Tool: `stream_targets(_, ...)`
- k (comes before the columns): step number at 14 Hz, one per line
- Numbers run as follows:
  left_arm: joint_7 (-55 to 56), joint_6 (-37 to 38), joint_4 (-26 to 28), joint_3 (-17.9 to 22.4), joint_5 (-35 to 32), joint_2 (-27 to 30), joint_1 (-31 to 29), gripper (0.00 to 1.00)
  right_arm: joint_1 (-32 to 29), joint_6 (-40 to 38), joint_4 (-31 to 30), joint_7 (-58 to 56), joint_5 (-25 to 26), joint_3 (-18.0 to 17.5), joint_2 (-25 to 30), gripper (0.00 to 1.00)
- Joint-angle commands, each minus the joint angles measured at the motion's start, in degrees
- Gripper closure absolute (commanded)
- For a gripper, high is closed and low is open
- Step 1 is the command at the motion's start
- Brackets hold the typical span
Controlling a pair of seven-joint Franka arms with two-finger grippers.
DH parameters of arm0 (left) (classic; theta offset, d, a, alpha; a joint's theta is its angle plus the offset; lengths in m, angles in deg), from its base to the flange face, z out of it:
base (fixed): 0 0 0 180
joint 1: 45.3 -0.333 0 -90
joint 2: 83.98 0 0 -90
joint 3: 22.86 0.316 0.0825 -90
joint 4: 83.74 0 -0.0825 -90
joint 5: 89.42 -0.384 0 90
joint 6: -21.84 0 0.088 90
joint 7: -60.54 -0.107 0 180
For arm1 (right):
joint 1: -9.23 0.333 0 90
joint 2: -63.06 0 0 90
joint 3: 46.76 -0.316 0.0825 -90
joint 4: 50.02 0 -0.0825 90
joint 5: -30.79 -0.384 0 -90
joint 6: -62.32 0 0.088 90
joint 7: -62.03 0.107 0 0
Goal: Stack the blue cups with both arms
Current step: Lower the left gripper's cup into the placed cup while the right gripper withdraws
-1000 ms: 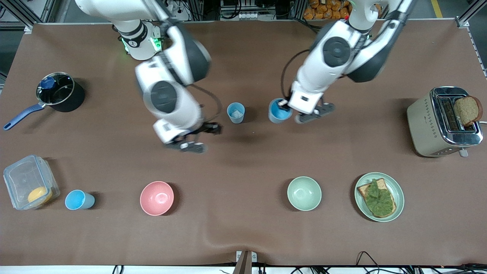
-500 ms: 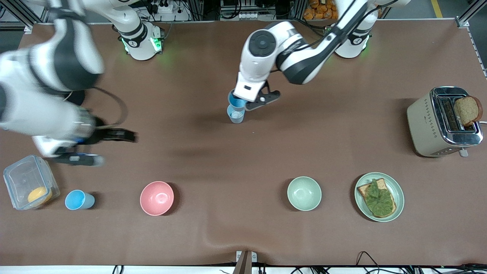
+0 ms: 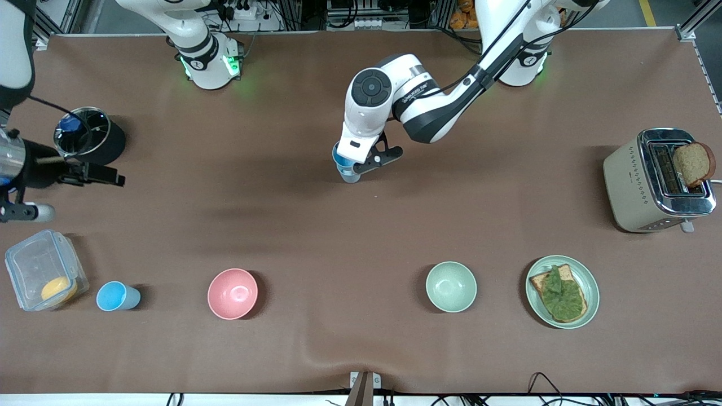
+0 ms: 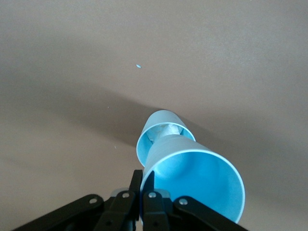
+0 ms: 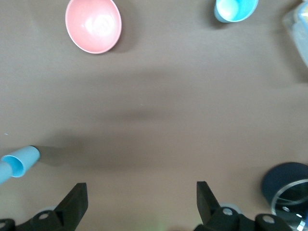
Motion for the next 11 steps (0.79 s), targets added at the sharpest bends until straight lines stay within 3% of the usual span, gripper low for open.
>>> stream_targets(1,2.00,1.34,-1.63,0.18,-1.57,-1.69,0.65,1.00,0.95,0.32,-1.84,-0.33,3.64,-1.37,2.10,0.00)
stream_targets(3,3.23,1.26,-1.72,0.18,-2.27,-3.44,0.83,1.00,3.06,2.33,-2.10,-0.33,7.85,-1.45,2.18,0.00)
stream_targets(9,3.58,0.55,-1.81,0.18,-3.59,-5.99,1.97,1.00,2.80,2.34,-3.33,-0.33,7.52,-1.28,2.62,0.00)
stream_targets(10,3.67,0.46,-2.07,0.18,-3.86,-6.69,1.88,0.58,3.15,2.08,-3.33,-0.33,7.60,-1.37,2.88,0.00)
stream_targets(11,3.50,0.46,-2.77,0.18,-4.30,-7.14,1.88,0.01,3.24,2.60,-3.94,-0.33,7.60,-1.45,3.50,0.00)
